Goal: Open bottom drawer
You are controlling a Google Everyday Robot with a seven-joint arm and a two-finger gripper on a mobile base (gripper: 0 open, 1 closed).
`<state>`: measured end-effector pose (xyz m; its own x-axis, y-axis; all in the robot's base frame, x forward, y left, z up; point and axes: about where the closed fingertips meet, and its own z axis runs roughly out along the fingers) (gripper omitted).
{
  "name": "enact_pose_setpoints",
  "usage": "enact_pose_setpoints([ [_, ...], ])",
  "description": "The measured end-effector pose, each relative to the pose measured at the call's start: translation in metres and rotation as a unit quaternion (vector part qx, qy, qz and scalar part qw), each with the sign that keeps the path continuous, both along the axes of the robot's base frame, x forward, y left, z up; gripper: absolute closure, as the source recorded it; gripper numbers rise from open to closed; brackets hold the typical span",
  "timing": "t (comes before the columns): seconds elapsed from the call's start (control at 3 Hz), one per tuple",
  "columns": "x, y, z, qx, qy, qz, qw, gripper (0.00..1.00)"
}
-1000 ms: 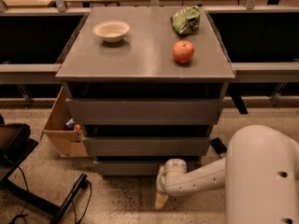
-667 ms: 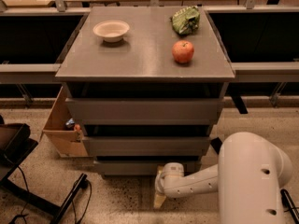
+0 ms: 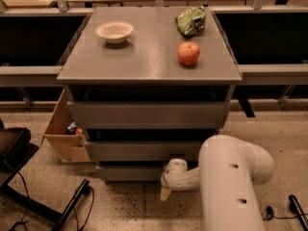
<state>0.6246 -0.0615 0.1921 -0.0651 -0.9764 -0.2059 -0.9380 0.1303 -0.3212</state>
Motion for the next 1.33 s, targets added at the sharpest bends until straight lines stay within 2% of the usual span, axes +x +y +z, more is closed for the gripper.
enact_pose_setpoints([
  [0.33, 0.018, -0.005, -0.008, -0.013, 0.005, -0.005, 0.9999, 0.0],
  [0.67, 0.02, -0.007, -0.024, -0.037, 0.026, -0.021, 0.9988, 0.19],
  [1.0, -0.004, -0.023, -0.036, -0.055, 0.055, -0.049, 0.9958, 0.5],
  [1.33, -0.004, -0.023, -0.028, -0.055, 0.055, -0.049, 0.9958, 0.73],
])
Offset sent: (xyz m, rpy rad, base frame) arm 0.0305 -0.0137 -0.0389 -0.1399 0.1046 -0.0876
